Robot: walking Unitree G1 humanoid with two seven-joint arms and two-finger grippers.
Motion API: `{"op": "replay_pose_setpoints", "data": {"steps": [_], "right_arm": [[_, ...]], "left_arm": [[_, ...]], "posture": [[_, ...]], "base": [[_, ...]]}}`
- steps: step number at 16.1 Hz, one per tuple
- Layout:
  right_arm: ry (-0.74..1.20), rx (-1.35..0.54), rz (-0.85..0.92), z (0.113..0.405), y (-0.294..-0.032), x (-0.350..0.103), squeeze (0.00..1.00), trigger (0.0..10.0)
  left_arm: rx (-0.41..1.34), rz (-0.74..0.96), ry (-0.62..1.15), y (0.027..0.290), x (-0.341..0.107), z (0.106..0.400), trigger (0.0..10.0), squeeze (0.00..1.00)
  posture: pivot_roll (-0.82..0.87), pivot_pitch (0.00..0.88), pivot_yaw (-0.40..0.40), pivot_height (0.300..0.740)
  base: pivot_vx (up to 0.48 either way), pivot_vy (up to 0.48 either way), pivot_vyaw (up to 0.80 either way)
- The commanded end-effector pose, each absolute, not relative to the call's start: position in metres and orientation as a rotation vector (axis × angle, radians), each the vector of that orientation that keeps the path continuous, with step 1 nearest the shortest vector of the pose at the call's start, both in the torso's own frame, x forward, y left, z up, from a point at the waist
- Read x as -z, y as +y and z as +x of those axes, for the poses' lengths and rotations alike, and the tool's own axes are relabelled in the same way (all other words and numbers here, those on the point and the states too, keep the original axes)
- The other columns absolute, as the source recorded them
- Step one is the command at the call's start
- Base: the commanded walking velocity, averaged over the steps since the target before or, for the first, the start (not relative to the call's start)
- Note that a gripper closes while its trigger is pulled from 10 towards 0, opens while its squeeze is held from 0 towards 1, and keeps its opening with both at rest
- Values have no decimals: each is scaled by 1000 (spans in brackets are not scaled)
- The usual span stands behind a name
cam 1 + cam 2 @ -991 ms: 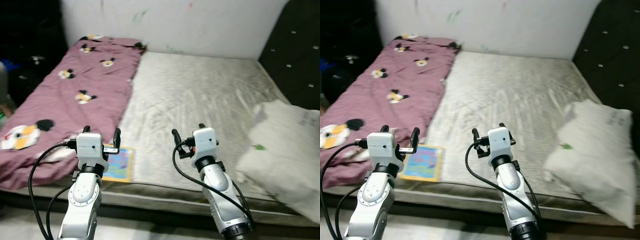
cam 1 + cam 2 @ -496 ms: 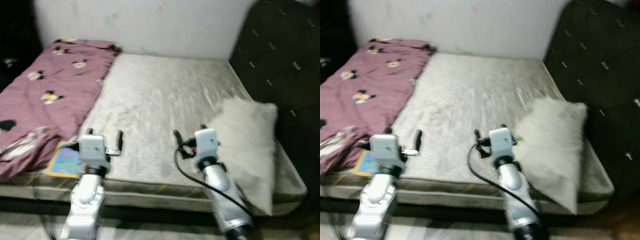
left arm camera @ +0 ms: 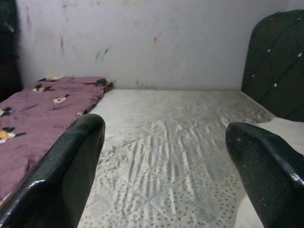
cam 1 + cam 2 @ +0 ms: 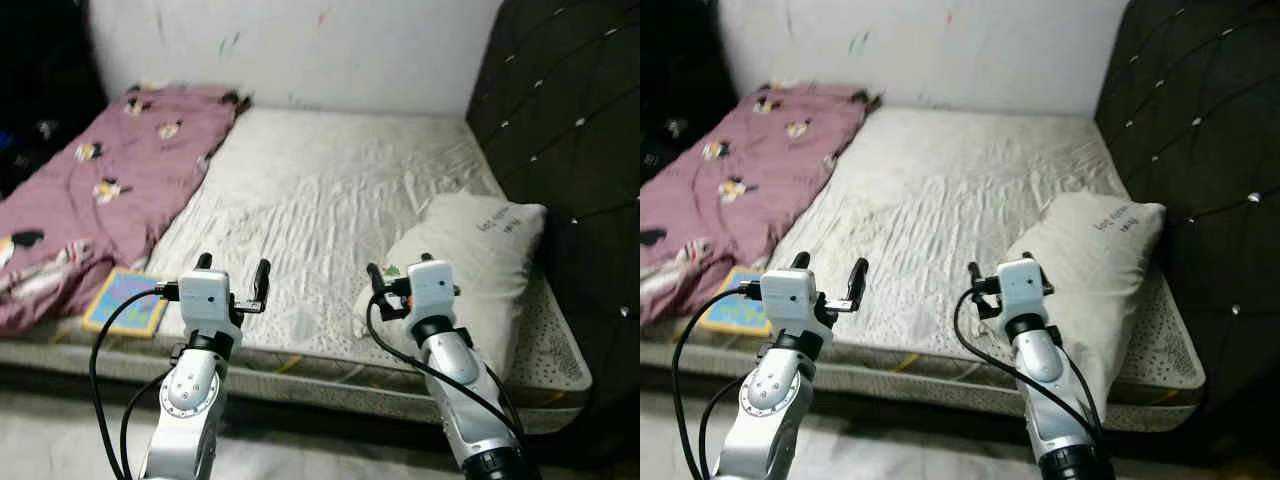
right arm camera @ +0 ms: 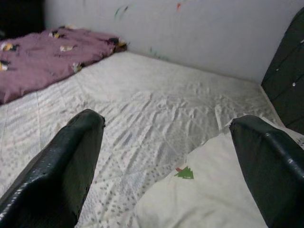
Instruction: Clean up the room
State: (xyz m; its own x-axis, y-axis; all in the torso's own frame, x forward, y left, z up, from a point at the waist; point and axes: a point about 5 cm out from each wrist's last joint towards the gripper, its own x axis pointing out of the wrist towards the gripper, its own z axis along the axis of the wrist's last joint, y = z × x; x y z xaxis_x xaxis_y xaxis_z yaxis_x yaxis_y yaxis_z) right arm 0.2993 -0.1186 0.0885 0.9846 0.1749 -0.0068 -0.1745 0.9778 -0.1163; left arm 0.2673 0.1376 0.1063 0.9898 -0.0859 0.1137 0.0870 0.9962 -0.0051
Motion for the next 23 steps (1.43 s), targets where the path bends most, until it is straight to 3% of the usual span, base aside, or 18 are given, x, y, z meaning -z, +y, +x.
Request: {"op": "replay_pose_setpoints", "data": {"steps": [1,9,18,23], "right_arm": [[-24,-190,-110,302,-114,-94,0,10000],[-28,-186,-111,303,-114,-94,0,10000],[-28,-185,-106,304,-113,-94,0,10000],[-27,-184,-107,305,-113,-94,0,10000]], "left_arm": [[90,-10,-136,139,-111,269,10000,0],[83,-5,-130,140,-110,271,10000,0],[37,33,-100,144,-107,273,10000,0],[37,29,-97,143,-106,274,10000,0]], "posture": [[0,0,-22,740],[0,0,-21,740],[2,0,-18,740],[0,0,-18,740]], "base": [[337,0,0],[327,0,0],[0,0,0],[0,-360,0]]}}
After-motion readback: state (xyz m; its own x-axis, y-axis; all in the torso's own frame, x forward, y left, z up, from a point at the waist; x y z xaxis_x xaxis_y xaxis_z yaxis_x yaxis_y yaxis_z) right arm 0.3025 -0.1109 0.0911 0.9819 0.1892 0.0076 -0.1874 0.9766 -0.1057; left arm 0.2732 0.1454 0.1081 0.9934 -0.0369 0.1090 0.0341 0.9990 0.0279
